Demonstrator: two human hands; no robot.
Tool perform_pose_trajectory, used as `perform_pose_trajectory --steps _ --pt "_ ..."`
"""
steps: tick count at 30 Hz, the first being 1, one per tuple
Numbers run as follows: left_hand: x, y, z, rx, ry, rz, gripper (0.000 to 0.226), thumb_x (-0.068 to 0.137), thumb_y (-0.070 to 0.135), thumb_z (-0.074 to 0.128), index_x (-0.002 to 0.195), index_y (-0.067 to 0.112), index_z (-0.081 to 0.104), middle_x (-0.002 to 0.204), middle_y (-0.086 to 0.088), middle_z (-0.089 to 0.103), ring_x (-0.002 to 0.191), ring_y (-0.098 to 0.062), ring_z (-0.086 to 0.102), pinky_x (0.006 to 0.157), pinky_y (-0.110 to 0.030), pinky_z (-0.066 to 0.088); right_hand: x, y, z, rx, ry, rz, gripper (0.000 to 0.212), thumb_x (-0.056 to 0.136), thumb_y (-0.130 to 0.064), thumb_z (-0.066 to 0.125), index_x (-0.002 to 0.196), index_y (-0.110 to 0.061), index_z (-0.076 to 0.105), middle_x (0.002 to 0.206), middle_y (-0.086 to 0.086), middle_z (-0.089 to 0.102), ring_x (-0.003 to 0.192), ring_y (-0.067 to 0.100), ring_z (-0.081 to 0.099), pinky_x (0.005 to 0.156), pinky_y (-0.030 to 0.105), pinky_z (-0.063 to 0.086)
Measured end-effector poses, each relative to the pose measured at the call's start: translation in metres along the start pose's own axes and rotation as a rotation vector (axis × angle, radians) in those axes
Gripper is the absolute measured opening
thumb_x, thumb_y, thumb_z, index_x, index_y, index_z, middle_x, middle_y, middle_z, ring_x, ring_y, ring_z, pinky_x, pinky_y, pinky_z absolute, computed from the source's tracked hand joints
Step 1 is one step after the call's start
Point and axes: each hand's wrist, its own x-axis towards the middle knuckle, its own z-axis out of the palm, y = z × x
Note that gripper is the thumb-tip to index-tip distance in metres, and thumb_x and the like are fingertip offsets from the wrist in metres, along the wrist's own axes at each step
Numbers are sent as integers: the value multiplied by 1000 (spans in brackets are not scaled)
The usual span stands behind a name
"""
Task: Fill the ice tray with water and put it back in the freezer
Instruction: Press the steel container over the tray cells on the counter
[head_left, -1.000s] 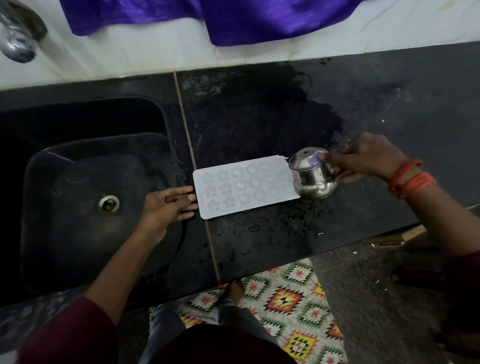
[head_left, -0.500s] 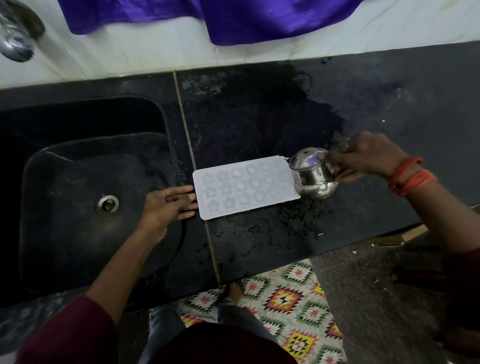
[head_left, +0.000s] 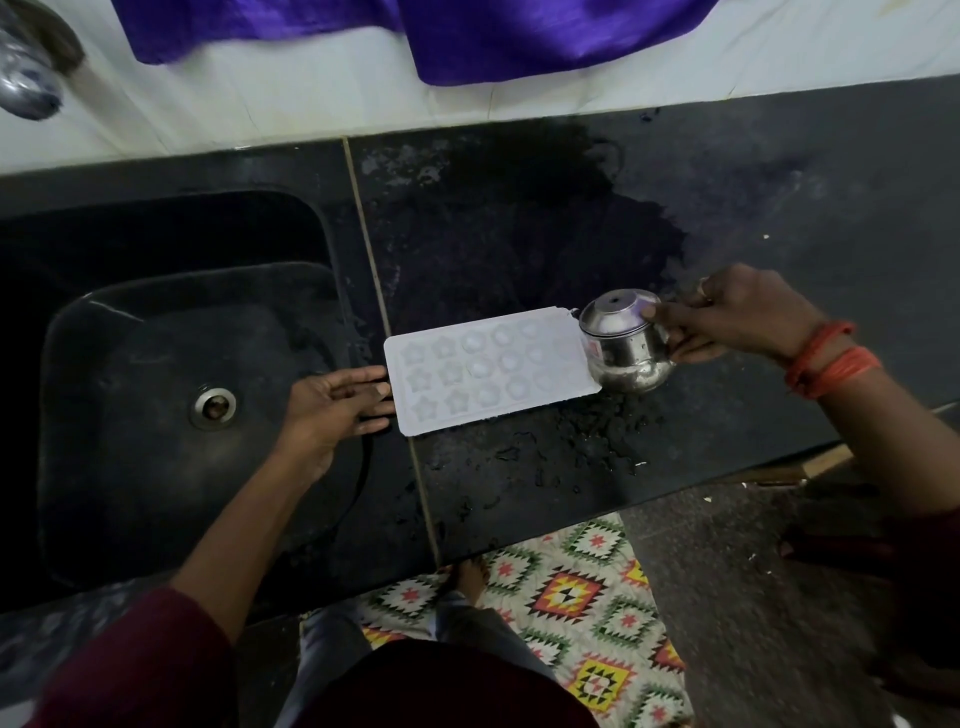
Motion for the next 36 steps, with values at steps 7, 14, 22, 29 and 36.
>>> perform_pose_trajectory --steps 7,14,22,29,36 --pt "0 -2 0 2 -3 6 18 91 0 73 106 10 75 82 -2 81 75 -14 79 59 -22 62 -4 20 -2 60 17 -28 66 55 -70 73 73 -7 74 73 6 77 74 21 76 83 40 61" --pt "0 -3 -1 3 -6 5 19 90 0 75 105 12 76 85 -3 82 78 -16 79 60 -23 61 -10 25 -5 39 31 -46 59 60 -67 73 70 -9 74 70 3 76 68 16 76 65 21 60" --pt "-1 -4 -1 2 -6 4 18 89 1 76 104 12 76 88 -4 82 79 -16 80 61 -23 62 -14 21 -2 -66 39 -64 44 77 -55 73 68 -11 73 64 -3 74 62 12 74 59 14 57" --pt "-5 -2 0 -7 -9 3 18 90 0 74 101 14 75 84 -2 81 77 -14 79 60 -23 62 -15 16 1 -103 26 -61 49 74 -60 72 66 -12 73 63 -3 74 59 11 73 53 9 53" --pt "-7 -3 -2 -9 -12 1 18 90 0 75 103 13 75 84 -2 81 78 -14 79 60 -22 61 -14 13 3 -172 11 -75 49 79 -59 69 68 -11 74 64 -1 74 60 13 74 64 16 57"
